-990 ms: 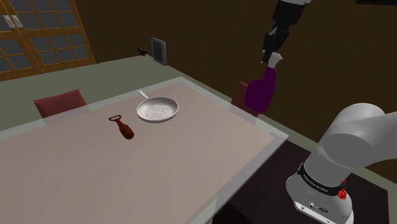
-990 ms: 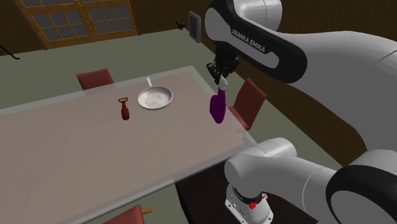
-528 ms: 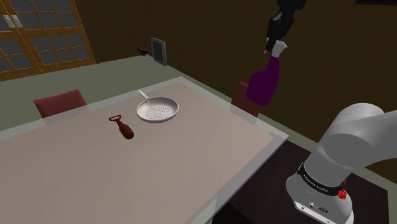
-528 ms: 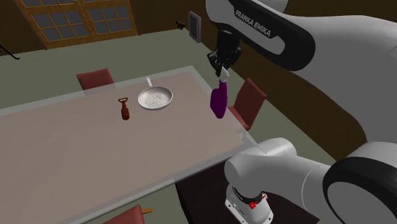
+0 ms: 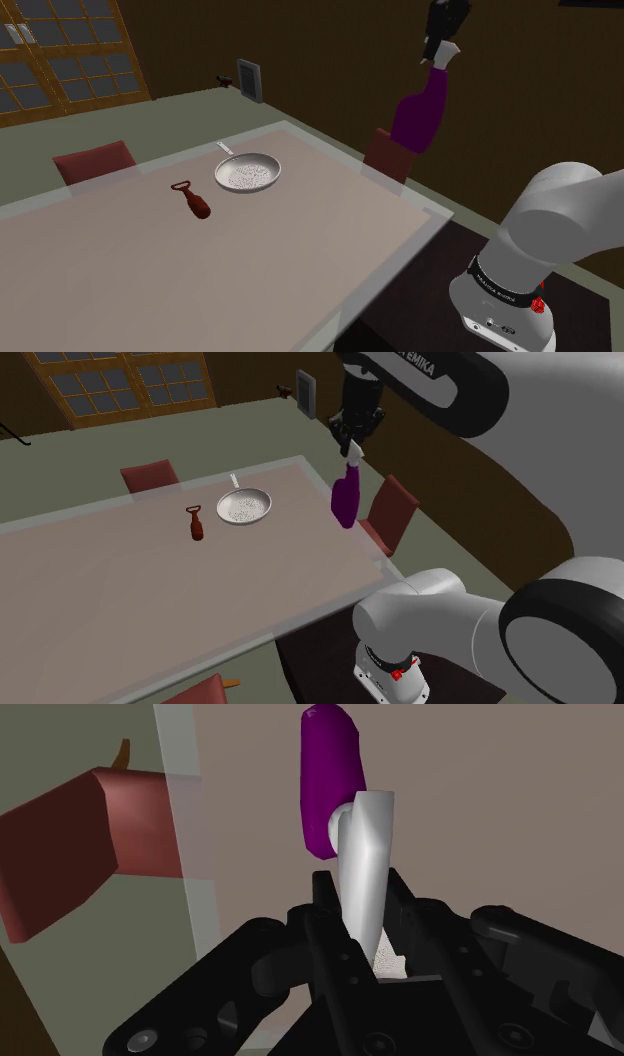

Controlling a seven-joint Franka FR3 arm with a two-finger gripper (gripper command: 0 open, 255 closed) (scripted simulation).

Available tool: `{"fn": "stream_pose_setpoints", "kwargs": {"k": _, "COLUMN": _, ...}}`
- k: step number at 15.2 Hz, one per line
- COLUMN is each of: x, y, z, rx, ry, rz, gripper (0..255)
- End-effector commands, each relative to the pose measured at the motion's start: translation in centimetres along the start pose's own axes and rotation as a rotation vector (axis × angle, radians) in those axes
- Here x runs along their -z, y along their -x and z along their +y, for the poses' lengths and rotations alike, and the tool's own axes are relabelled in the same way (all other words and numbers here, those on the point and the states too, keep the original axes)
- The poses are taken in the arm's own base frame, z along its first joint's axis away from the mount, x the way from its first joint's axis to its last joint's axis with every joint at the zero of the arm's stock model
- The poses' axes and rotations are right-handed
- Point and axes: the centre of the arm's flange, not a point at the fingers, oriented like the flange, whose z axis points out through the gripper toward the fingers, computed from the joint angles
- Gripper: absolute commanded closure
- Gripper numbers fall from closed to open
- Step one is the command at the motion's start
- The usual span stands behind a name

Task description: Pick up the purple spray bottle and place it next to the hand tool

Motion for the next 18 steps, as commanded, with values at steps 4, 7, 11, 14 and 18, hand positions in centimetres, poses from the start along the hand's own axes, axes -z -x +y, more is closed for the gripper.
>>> {"fn": "stream_pose_setpoints", "kwargs": {"k": 4, "x": 2.6, "y": -0.4, "z": 0.0, "rx": 0.000, "ry": 0.000, "rz": 0.000, "gripper": 255}}
{"fn": "stream_pose_setpoints", "kwargs": {"k": 7, "x": 4.0, "y": -0.6, "z": 0.0, "rx": 0.000, "ry": 0.000, "rz": 0.000, "gripper": 255}}
{"fn": "stream_pose_setpoints", "kwargs": {"k": 11, "x": 1.6, "y": -3.4, "z": -3.7, "rx": 0.000, "ry": 0.000, "rz": 0.000, "gripper": 255}}
{"fn": "stream_pose_setpoints", "kwargs": {"k": 14, "x": -0.2, "y": -5.5, "z": -6.5, "rx": 0.000, "ry": 0.000, "rz": 0.000, "gripper": 255}}
{"fn": "stream_pose_setpoints", "kwargs": {"k": 18, "x": -2.7, "y": -8.4, "z": -10.3, "rx": 0.000, "ry": 0.000, "rz": 0.000, "gripper": 255}}
